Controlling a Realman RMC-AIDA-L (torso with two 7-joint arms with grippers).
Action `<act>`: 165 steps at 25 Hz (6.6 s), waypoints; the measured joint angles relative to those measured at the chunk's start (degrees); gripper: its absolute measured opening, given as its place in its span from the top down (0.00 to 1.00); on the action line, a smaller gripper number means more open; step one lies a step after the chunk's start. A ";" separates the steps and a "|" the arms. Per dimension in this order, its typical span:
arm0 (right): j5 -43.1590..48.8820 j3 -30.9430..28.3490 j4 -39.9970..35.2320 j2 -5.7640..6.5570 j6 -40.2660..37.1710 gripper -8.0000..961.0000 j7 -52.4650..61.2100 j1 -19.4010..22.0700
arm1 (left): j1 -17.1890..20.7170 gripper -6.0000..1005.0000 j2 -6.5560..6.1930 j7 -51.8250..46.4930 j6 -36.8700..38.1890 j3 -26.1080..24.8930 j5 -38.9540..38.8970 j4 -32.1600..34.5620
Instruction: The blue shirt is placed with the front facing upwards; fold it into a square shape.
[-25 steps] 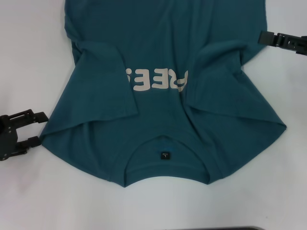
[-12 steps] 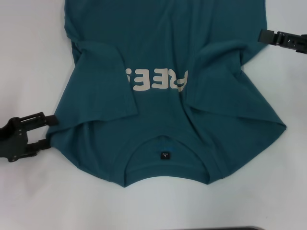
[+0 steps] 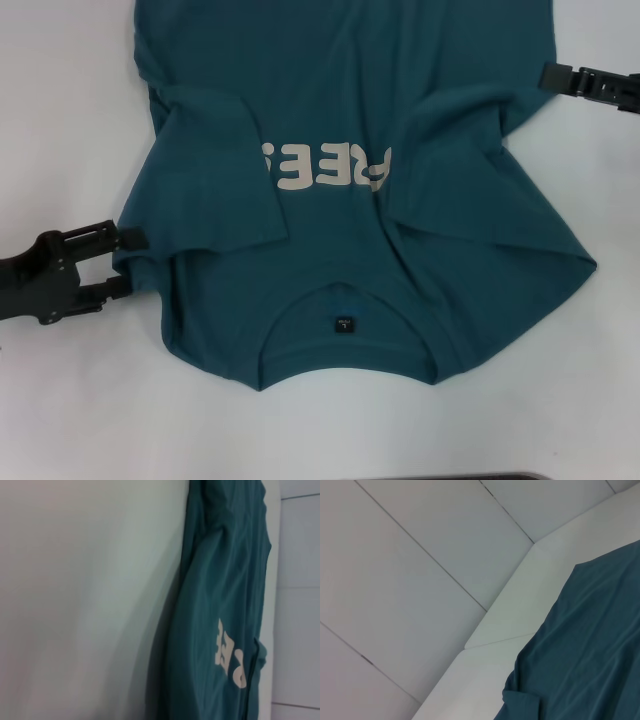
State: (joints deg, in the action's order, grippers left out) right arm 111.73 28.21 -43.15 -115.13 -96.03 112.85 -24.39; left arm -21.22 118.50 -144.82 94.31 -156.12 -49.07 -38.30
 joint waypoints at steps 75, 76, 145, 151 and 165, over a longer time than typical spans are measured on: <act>0.76 -0.49 0.00 0.63 0.15 0.04 0.25 0.93 | 0.25 0.92 2.29 -0.74 -1.10 6.25 1.86 -9.20; 1.39 -0.36 -0.04 0.91 0.03 0.04 0.64 0.93 | 0.54 0.94 2.16 0.76 0.54 6.12 1.77 -9.25; 30.74 5.10 3.78 6.23 1.80 0.04 24.08 -4.20 | -2.69 0.95 0.58 4.46 1.95 5.92 1.47 -9.90; 31.63 5.11 3.78 6.07 2.69 0.04 24.15 -4.40 | -2.68 0.95 0.59 4.45 1.92 5.92 1.43 -9.86; 31.89 5.18 4.42 5.45 3.13 0.04 24.70 -4.94 | -2.49 0.95 0.59 4.45 1.83 5.92 1.46 -9.71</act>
State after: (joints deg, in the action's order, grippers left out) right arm 143.62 33.40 -38.73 -109.68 -92.90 137.55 -29.33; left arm -23.72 119.09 -140.37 96.14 -150.20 -47.61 -48.02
